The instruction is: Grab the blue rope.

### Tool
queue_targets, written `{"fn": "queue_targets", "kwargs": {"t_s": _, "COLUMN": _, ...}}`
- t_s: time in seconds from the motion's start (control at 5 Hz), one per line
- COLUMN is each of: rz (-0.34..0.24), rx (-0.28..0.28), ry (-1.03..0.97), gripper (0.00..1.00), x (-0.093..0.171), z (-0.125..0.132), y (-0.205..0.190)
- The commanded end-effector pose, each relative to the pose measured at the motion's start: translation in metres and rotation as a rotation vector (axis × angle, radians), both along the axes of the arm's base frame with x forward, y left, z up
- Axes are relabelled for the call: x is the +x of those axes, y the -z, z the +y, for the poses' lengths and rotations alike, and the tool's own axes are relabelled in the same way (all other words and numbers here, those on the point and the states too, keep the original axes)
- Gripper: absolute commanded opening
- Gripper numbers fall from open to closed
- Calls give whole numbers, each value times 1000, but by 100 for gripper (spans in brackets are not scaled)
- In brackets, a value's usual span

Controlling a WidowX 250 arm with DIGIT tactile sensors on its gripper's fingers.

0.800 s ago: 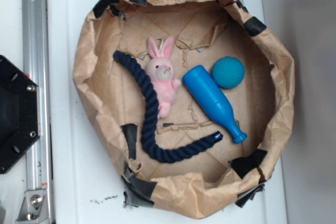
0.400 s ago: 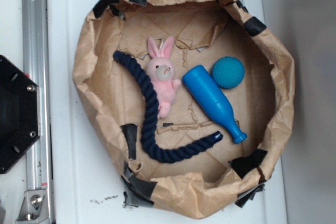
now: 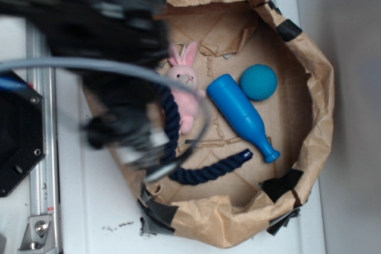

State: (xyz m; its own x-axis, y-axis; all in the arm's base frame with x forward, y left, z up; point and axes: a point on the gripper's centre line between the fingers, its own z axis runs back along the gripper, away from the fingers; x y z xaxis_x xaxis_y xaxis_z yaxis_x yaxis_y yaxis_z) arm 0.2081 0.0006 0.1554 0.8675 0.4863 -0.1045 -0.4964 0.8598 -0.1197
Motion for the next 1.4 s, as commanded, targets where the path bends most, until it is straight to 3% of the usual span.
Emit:
{"fn": "queue_targets", "kwargs": {"t_s": 0.0, "rz": 11, "rx": 0, "ry": -258, "gripper": 100, "x": 15, "z": 31, "y": 38}}
{"fn": "queue_targets", "kwargs": {"t_s": 0.4, "rz": 11, "rx": 0, "ry": -258, "gripper": 100, "x": 15, "z": 31, "y": 38}}
{"fn": "queue_targets", "kwargs": {"t_s": 0.6, "rz": 2, "rx": -40, "ry": -333, "gripper": 100, "x": 19, "z": 16, "y": 82}}
{"fn": "queue_targets", "kwargs": {"t_s": 0.8, "rz": 26, "rx": -19, "ry": -392, "gripper": 100, "x": 25, "z": 11, "y": 101}}
{"fn": "queue_targets", "kwargs": {"t_s": 1.0, "rz": 54, "rx": 31, "ry": -398, "gripper": 100, "x": 13, "z": 1, "y": 109}}
{"fn": "queue_targets", "kwargs": {"t_s": 1.2, "rz": 58, "rx": 29, "ry": -375, "gripper": 100, "x": 13, "z": 0, "y": 122}}
